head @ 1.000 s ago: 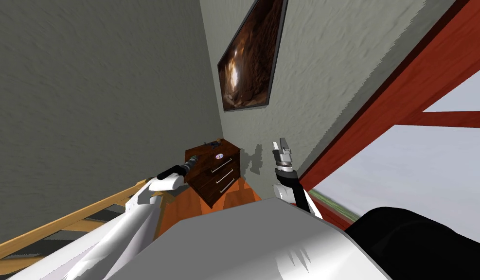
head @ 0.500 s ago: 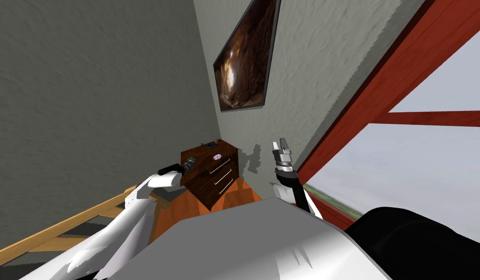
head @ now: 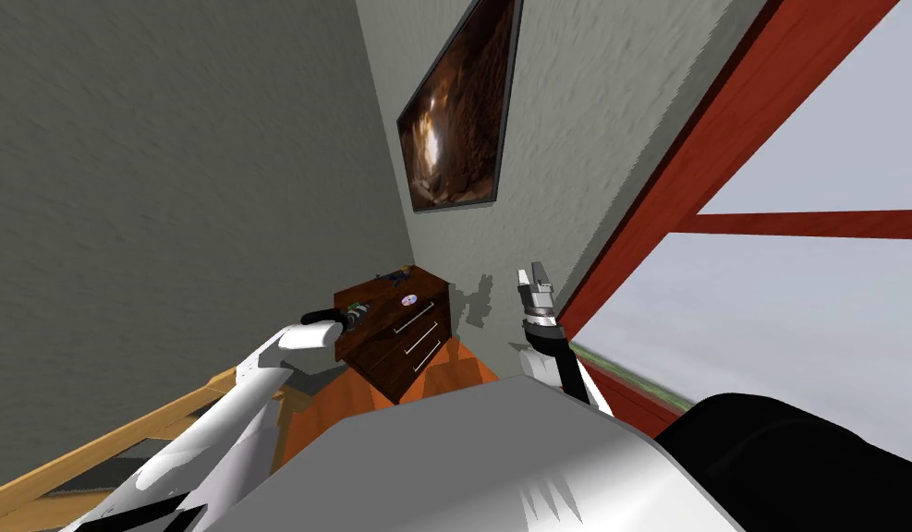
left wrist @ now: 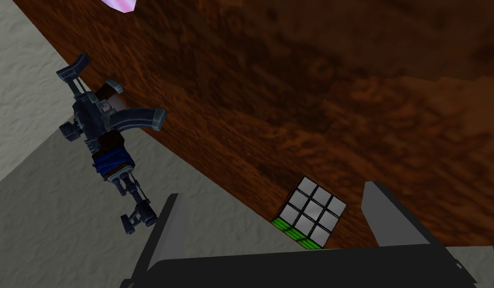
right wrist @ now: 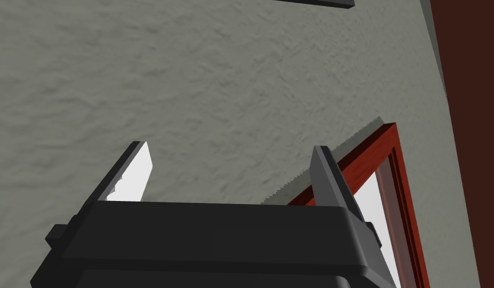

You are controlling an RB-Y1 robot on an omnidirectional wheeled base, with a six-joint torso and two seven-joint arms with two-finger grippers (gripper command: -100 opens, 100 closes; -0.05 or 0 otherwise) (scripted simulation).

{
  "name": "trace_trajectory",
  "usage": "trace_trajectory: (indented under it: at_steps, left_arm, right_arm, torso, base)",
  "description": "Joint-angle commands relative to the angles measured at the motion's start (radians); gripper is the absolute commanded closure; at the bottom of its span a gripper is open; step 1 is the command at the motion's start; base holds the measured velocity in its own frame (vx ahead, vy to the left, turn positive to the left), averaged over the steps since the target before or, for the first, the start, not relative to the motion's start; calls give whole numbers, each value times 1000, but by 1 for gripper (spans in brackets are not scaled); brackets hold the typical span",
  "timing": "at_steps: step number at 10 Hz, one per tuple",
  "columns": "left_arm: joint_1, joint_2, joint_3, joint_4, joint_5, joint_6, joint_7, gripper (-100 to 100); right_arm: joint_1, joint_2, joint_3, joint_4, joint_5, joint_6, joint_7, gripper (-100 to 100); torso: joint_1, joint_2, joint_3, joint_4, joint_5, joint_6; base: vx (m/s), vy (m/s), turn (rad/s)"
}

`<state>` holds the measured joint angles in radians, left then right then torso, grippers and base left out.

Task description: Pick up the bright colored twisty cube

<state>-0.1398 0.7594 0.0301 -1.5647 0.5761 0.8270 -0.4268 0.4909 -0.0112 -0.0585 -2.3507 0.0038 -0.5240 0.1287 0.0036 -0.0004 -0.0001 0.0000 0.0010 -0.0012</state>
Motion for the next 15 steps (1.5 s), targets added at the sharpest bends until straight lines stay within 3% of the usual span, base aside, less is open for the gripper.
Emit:
trace_trajectory:
  at_steps: [1, 2, 5, 6, 7, 8, 9, 10, 15]
  left_arm:
    - [-34, 36, -14, 50, 39, 50, -22, -100]
    - [-34, 36, -14, 50, 39, 77, -22, -100]
    - [-87, 92, -42, 129, 99, 163, -54, -100]
    - [-87, 92, -42, 131, 99, 191, -54, -100]
    - [-112, 119, -57, 170, 127, 217, -68, -100]
    - [-112, 119, -57, 170, 127, 242, -68, -100]
    - [-136, 145, -72, 209, 153, 275, -81, -100]
    - [-136, 145, -72, 209, 153, 291, -81, -100]
    - [-196, 212, -118, 318, 224, 418, -111, -100]
  right_arm:
    - [0, 0, 0, 0, 0, 0, 0, 0]
    - [0, 0, 0, 0, 0, 0, 0, 0]
    - [0, 0, 0, 0, 0, 0, 0, 0]
    - [0, 0, 0, 0, 0, 0, 0, 0]
    - [0, 0, 0, 0, 0, 0, 0, 0]
    - [0, 0, 0, 0, 0, 0, 0, 0]
    - [0, 0, 0, 0, 0, 0, 0, 0]
    - [0, 0, 0, 0, 0, 0, 0, 0]
    - [0, 0, 0, 0, 0, 0, 0, 0]
  torso:
    - [0, 0, 0, 0, 0, 0]
    - [0, -1, 0, 0, 0, 1]
    - [0, -1, 0, 0, 0, 0]
    - [1, -1, 0, 0, 0, 1]
    - [1, -1, -1, 0, 0, 0]
    - [1, -1, -1, 0, 0, 1]
    - [1, -1, 0, 0, 0, -1]
    - [2, -1, -1, 0, 0, 0]
    - [1, -1, -1, 0, 0, 0]
  base:
    - [12, 39, -193]
    - [10, 39, -92]
    - [10, 44, -143]
    - [9, 46, -87]
    - [10, 46, -178]
    - [8, 49, -86]
    - [15, 65, -123]
    - [14, 54, -87]
    - [13, 53, -117]
